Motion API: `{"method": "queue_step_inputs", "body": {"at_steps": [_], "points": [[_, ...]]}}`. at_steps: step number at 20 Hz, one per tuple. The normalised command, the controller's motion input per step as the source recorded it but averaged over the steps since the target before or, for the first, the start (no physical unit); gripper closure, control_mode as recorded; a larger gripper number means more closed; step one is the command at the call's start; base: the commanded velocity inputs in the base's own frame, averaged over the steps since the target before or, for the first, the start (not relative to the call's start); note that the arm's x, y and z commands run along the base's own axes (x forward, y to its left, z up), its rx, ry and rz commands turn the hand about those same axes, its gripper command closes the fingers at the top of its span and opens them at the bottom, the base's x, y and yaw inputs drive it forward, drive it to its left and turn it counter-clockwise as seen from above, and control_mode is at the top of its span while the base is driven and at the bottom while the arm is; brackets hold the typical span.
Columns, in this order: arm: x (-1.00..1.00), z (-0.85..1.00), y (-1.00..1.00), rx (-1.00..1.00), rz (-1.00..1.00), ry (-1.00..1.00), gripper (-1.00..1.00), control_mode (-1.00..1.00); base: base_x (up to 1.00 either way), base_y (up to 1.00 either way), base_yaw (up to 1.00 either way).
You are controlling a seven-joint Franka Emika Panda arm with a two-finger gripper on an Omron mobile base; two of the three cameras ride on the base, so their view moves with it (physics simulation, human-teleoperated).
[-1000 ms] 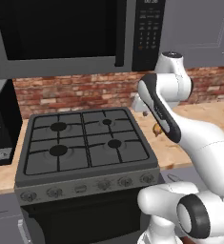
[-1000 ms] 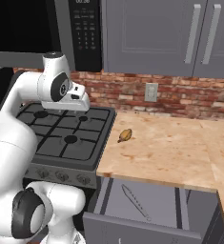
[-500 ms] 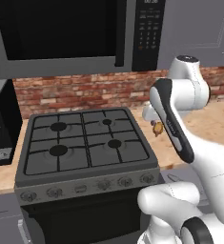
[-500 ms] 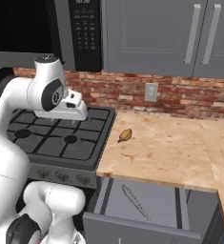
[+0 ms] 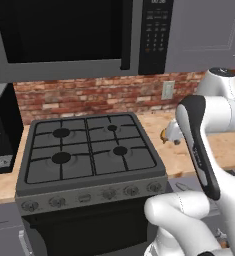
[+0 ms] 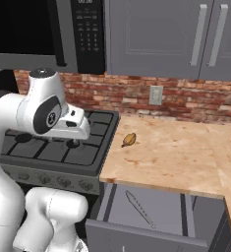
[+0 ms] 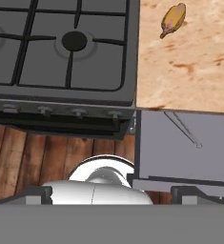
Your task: Pick the tongs from the drawer and place it on the counter.
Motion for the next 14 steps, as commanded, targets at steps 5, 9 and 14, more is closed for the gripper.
{"method": "queue_step_inputs", "body": {"at_steps": [5, 9, 14], "points": [[-0.01, 0.00, 0.00, 0.00, 0.00, 0.00, -1.00, 1.00, 0.00, 0.00, 0.00], [0.00, 0.00, 0.00, 0.00, 0.00, 0.00, -1.00, 1.00, 0.00, 0.01, 0.00], [0.00, 0.00, 0.00, 0.00, 0.00, 0.00, -1.00, 1.00, -0.07, 0.13, -0.09]]}}
